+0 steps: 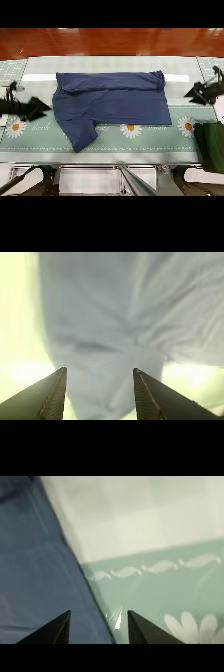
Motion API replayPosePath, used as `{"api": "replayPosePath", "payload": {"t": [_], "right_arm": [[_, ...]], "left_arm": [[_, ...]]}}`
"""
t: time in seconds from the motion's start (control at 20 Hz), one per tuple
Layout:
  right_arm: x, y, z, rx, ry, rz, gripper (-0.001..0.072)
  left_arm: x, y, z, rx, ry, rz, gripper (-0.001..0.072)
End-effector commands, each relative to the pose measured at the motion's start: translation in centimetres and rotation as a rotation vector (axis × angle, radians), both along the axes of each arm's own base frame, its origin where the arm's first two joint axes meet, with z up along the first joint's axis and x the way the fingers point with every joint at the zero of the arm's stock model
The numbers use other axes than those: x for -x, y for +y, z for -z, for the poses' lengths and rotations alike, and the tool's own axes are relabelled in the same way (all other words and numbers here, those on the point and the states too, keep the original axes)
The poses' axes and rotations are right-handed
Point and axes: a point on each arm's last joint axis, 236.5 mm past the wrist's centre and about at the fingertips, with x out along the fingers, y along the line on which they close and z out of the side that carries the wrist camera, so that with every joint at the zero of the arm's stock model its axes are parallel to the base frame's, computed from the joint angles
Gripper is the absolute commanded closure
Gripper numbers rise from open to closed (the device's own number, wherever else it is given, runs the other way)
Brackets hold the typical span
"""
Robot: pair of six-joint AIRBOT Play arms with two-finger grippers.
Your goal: Fold the shirts.
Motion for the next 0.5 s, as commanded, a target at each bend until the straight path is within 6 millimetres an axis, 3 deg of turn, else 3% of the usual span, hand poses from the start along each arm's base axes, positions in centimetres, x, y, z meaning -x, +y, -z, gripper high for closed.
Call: {"api": "replayPosePath", "payload": {"t": [0.0,0.1,0.45], "right_arm": [[4.2,0.9,1.9,-0.006,-0.093,0.091,0.0293],[4.6,1.9,1.2,-0.043,-0.126,0.095,0.0293],[3.8,3.0,-0.1,-0.101,-0.168,0.107,0.0294]], "left_arm": [[4.0,-2.9,3.3,0.157,0.035,-0.246,0.0202],[4.9,-3.9,4.6,0.199,0.065,-0.291,0.0202],[4.2,-2.2,6.4,0.122,0.071,-0.376,0.0203]]}}
